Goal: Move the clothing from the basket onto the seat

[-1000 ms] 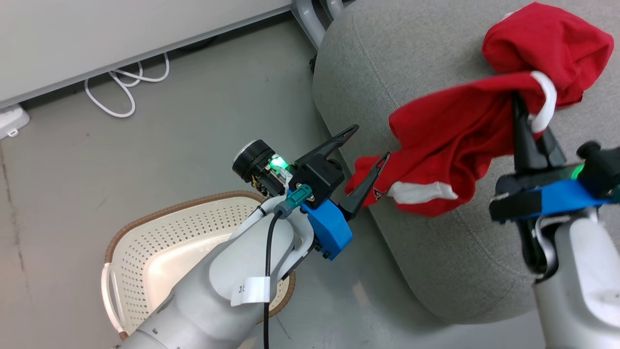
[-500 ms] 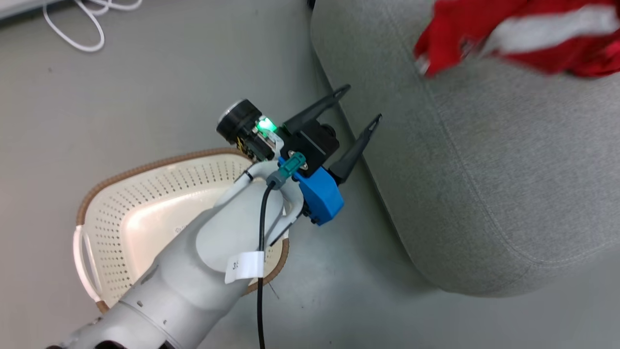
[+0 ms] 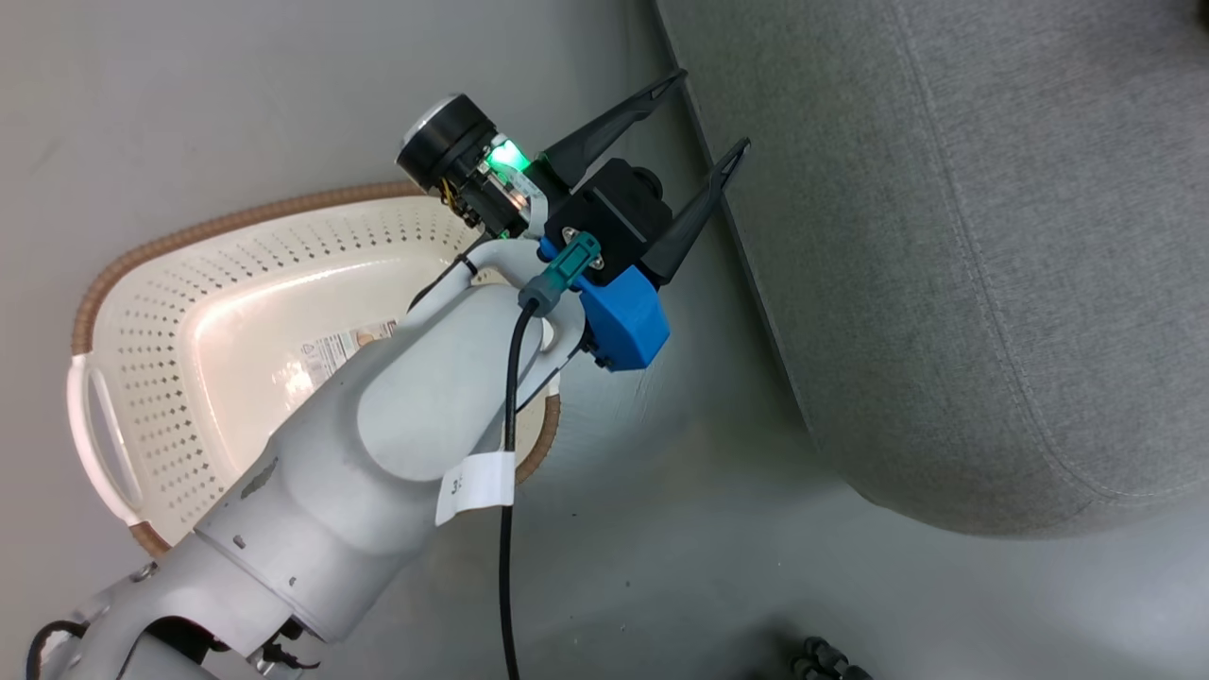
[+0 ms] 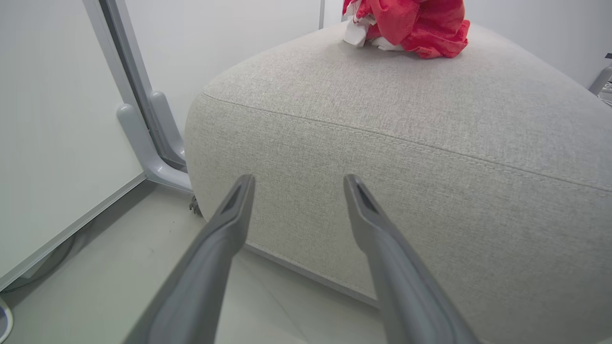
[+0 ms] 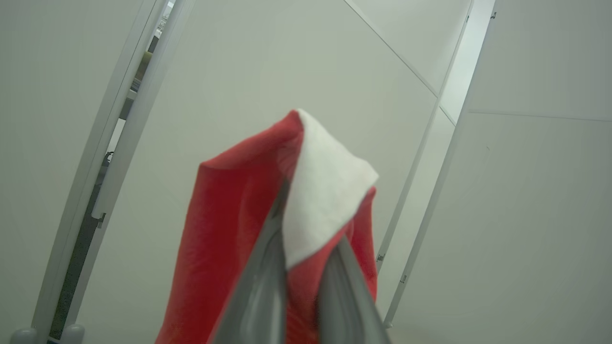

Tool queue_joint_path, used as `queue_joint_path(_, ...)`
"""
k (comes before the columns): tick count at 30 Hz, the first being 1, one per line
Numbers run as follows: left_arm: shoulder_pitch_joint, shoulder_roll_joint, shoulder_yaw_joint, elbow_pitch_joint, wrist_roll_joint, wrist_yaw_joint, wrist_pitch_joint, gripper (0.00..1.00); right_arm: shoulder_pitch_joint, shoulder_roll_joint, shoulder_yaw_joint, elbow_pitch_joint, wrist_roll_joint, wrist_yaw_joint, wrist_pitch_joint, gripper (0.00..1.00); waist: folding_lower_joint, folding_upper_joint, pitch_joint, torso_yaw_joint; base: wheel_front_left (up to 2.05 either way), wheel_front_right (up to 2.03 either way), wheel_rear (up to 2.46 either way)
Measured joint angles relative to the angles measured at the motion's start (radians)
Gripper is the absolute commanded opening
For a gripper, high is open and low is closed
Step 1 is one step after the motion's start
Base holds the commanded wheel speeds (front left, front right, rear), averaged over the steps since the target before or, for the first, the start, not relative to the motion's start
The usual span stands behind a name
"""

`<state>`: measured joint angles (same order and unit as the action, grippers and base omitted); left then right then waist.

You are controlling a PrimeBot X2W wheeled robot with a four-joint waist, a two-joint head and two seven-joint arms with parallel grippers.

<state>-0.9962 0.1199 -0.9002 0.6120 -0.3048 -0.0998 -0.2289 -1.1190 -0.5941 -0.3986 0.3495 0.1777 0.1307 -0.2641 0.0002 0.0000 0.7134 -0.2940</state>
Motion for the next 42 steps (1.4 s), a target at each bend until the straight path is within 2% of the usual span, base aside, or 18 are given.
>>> queue_joint_path(15,-0.048,0.010,-0.020,-0.055,0.014,0.012,0.024,1.00,0.110,0.140,0.008,0.223,-0.050,0.000,0.000,0.00,0.0000,0.0000,0.100,0.011,0.00,0.00,0.00)
queue_joint_path(24,-0.055,0.011,-0.024,-0.059,0.010,0.020,0.020,1.00,0.139,0.179,0.031,0.308,-0.052,0.000,0.000,0.00,-0.0001,0.0000,0.118,0.024,0.00,0.00,0.00)
queue_joint_path(25,-0.056,0.011,-0.024,-0.058,0.009,0.020,0.019,1.00,0.139,0.180,0.032,0.308,-0.052,0.000,0.000,0.43,-0.0001,-0.0001,0.118,0.024,0.00,0.00,0.00)
queue_joint_path(26,-0.056,0.011,-0.024,-0.057,0.008,0.020,0.017,1.00,0.139,0.180,0.032,0.307,-0.052,0.000,0.000,1.00,-0.0001,0.0000,0.117,0.024,0.00,0.00,0.00)
queue_joint_path(33,-0.053,0.000,-0.028,-0.041,-0.004,0.023,-0.002,1.00,0.198,0.183,0.034,0.230,-0.057,0.000,0.000,1.00,-0.0001,0.0000,0.083,0.027,0.00,0.00,0.00)
queue_joint_path(42,0.000,-0.020,-0.013,-0.020,-0.038,0.036,-0.028,1.00,0.372,0.183,0.046,0.009,-0.066,0.000,0.000,1.00,-0.0002,0.0000,-0.011,0.043,0.00,0.00,0.00)
